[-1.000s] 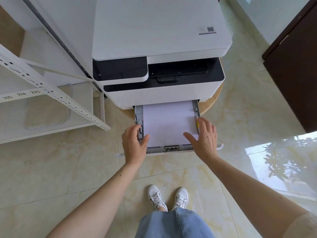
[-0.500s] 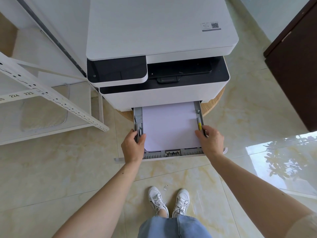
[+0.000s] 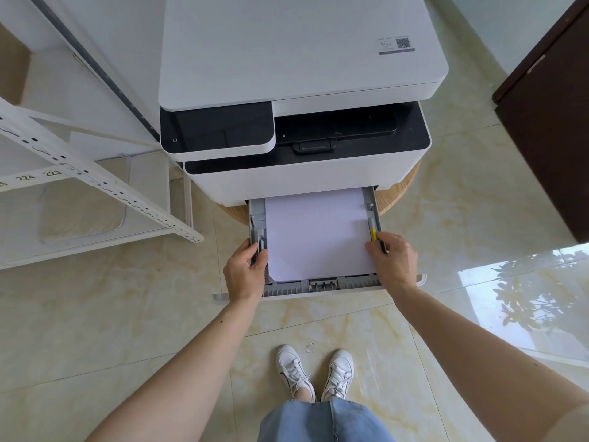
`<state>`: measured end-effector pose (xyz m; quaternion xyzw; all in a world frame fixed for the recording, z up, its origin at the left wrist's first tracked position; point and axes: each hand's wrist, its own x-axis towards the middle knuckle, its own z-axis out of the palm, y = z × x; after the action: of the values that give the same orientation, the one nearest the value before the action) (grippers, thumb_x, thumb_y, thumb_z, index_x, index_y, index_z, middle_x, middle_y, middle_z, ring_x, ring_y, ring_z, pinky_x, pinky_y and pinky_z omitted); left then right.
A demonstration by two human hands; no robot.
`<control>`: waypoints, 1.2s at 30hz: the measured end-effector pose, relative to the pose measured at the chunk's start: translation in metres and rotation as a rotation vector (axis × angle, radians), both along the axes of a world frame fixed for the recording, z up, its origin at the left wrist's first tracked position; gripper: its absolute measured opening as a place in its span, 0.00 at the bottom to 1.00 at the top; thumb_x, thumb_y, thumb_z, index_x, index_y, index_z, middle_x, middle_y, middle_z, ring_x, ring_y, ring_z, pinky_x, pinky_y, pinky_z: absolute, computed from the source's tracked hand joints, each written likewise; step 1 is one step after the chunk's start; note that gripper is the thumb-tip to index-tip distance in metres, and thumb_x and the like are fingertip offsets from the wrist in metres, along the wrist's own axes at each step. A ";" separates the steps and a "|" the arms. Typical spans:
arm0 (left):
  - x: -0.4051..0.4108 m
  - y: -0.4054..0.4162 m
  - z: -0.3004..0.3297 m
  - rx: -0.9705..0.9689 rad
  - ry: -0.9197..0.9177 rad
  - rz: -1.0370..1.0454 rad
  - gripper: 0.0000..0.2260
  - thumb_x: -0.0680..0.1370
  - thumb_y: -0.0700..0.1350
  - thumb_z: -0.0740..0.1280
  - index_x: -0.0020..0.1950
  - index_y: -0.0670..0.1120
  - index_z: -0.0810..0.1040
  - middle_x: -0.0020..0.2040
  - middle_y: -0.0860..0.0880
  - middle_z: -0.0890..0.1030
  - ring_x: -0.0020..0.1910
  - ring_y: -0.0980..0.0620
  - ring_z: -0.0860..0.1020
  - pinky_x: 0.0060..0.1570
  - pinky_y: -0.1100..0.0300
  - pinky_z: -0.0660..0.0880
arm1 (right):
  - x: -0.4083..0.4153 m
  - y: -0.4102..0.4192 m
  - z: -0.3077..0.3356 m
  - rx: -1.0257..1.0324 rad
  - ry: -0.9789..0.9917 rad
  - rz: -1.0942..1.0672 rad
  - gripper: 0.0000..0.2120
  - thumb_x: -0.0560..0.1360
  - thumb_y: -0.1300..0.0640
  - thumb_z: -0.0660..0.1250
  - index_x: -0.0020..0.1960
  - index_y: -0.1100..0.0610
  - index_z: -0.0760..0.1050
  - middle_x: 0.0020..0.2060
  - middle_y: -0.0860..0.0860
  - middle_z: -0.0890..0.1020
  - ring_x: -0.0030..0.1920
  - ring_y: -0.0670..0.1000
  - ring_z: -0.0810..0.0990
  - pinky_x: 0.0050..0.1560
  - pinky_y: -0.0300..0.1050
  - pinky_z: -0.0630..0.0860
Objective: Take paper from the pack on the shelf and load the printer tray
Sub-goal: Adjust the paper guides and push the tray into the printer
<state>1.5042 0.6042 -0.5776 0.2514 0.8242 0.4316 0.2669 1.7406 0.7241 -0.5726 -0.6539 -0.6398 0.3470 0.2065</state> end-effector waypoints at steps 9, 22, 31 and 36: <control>-0.002 0.001 -0.004 -0.004 -0.063 0.016 0.16 0.75 0.39 0.70 0.62 0.39 0.79 0.66 0.45 0.77 0.57 0.57 0.75 0.56 0.70 0.69 | -0.001 0.000 -0.004 -0.031 0.012 -0.035 0.07 0.73 0.59 0.67 0.48 0.60 0.82 0.50 0.53 0.79 0.44 0.53 0.73 0.43 0.45 0.68; -0.007 0.000 -0.008 0.014 -0.134 0.034 0.16 0.74 0.41 0.72 0.62 0.39 0.79 0.59 0.53 0.76 0.59 0.54 0.76 0.55 0.69 0.70 | -0.001 0.001 -0.004 -0.060 0.012 -0.041 0.07 0.73 0.58 0.67 0.48 0.58 0.82 0.54 0.54 0.79 0.45 0.52 0.73 0.43 0.44 0.67; -0.007 0.003 -0.008 -0.021 -0.074 0.038 0.14 0.74 0.42 0.72 0.59 0.42 0.81 0.53 0.60 0.76 0.55 0.54 0.78 0.51 0.66 0.71 | -0.003 0.003 -0.002 -0.090 -0.026 -0.035 0.08 0.73 0.57 0.65 0.46 0.57 0.83 0.56 0.53 0.77 0.46 0.52 0.73 0.41 0.42 0.66; -0.007 0.004 -0.007 -0.023 -0.090 0.035 0.14 0.75 0.42 0.71 0.60 0.41 0.81 0.57 0.55 0.75 0.56 0.52 0.78 0.56 0.61 0.73 | -0.002 0.002 0.000 -0.092 -0.026 -0.015 0.08 0.74 0.58 0.64 0.45 0.58 0.82 0.57 0.54 0.77 0.47 0.52 0.72 0.41 0.44 0.67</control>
<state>1.4977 0.6079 -0.5849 0.2141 0.8206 0.4375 0.2989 1.7384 0.7260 -0.5728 -0.6720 -0.6207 0.3661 0.1706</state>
